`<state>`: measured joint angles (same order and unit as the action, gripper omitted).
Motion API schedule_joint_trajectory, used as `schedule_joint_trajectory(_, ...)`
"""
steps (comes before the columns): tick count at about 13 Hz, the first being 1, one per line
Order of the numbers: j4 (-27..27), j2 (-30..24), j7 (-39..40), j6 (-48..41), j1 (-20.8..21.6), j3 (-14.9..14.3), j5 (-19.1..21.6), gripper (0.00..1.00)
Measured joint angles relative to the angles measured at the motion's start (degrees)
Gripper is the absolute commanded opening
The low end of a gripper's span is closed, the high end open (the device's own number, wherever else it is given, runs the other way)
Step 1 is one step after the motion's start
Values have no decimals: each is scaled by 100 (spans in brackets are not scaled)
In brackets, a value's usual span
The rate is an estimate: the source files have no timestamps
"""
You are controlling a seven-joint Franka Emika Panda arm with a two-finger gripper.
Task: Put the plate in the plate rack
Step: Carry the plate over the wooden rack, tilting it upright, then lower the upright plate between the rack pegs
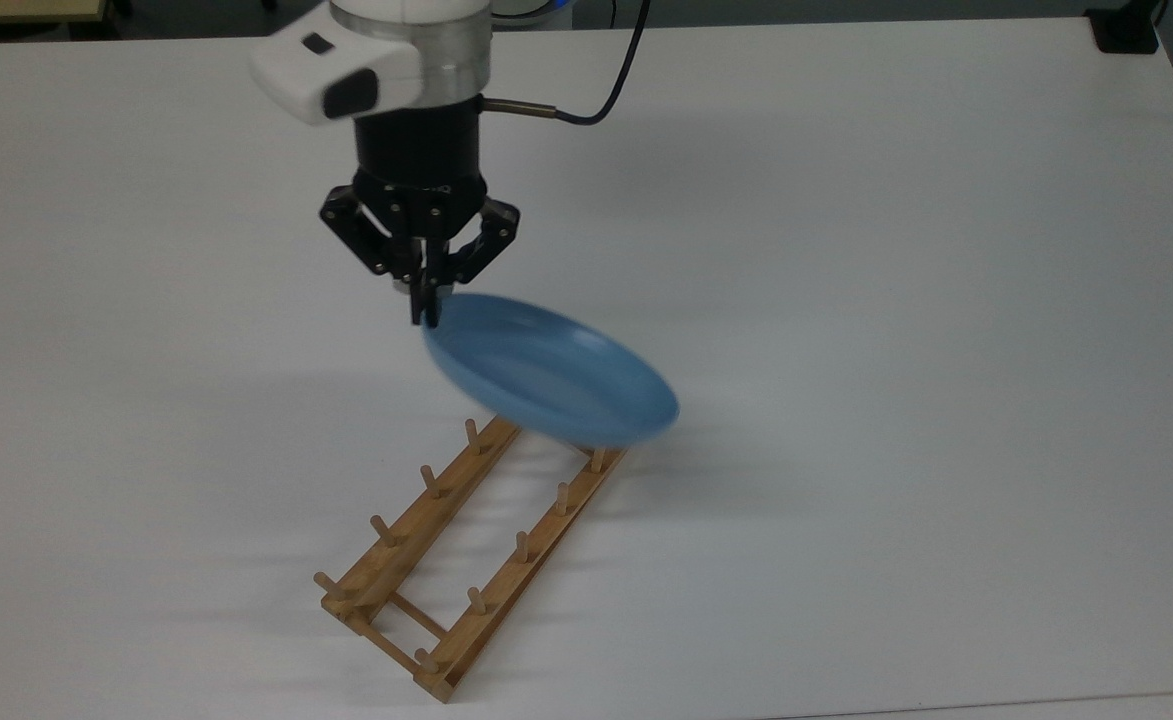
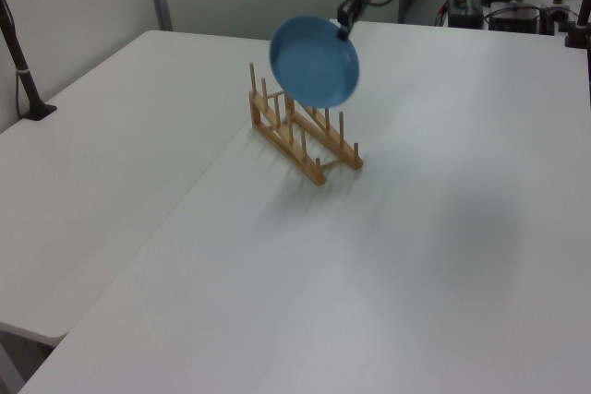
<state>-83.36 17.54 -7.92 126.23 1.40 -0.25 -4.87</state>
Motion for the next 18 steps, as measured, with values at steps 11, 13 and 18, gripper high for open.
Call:
schedule_joint_trajectory(11, -434, 201, -509, 2159, -131, -206, -1344, 0)
schedule_joint_trajectory(13, -555, 287, -510, 2252, -106, -205, -1635, 0)
schedule_joint_trajectory(18, -578, 420, -880, 2410, -97, -202, -2345, 0)
